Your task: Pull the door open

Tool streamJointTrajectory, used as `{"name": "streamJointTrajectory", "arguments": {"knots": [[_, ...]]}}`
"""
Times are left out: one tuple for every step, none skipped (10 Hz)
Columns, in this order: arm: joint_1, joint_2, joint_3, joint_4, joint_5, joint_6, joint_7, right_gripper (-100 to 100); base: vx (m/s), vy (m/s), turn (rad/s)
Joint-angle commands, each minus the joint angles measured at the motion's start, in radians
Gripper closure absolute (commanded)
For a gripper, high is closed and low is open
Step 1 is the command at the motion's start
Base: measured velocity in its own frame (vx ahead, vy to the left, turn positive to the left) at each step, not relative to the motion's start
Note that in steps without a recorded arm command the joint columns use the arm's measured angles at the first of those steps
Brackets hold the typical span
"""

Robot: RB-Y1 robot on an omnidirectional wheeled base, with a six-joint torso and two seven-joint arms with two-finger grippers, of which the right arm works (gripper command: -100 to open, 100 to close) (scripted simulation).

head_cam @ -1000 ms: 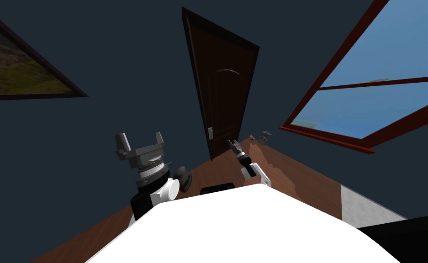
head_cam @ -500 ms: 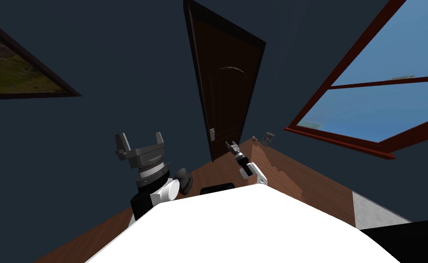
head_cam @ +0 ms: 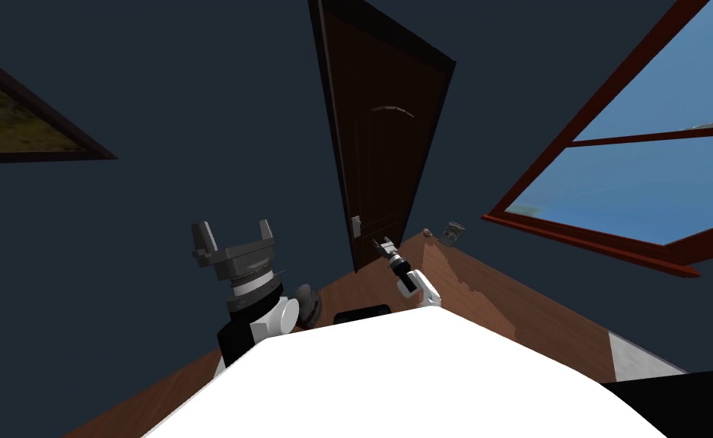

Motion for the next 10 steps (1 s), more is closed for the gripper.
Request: {"name": "streamJointTrajectory", "arguments": {"knots": [[-0.021, 0.009, -0.001, 0.038, 0.042, 0.002, 0.031, -100, 0.138, -0.004, 0.028], [-0.027, 0.012, -0.001, 0.051, 0.057, 0.002, 0.041, -100, 0.156, -0.012, 0.034], [-0.033, 0.015, -0.002, 0.064, 0.072, 0.002, 0.051, -100, 0.128, 0.024, 0.028], [-0.044, 0.022, -0.002, 0.086, 0.099, 0.003, 0.07, -100, 0.118, 0.033, 0.026], [-0.049, 0.026, -0.002, 0.096, 0.111, 0.003, 0.078, -100, 0.124, 0.021, 0.022], [-0.059, 0.032, -0.002, 0.116, 0.135, 0.003, 0.095, -100, 0.122, 0.007, 0.027], [-0.067, 0.038, -0.002, 0.132, 0.154, 0.004, 0.108, -100, 0.162, -0.003, 0.024], [-0.074, 0.044, -0.003, 0.146, 0.171, 0.004, 0.119, -100, 0.146, -0.005, 0.019], [-0.081, 0.05, -0.003, 0.161, 0.188, 0.005, 0.132, -100, 0.139, -0.02, 0.013], [-0.081, 0.045, -0.004, 0.155, 0.177, 0.004, 0.122, -100, 0.066, -0.012, 0.007]]}}
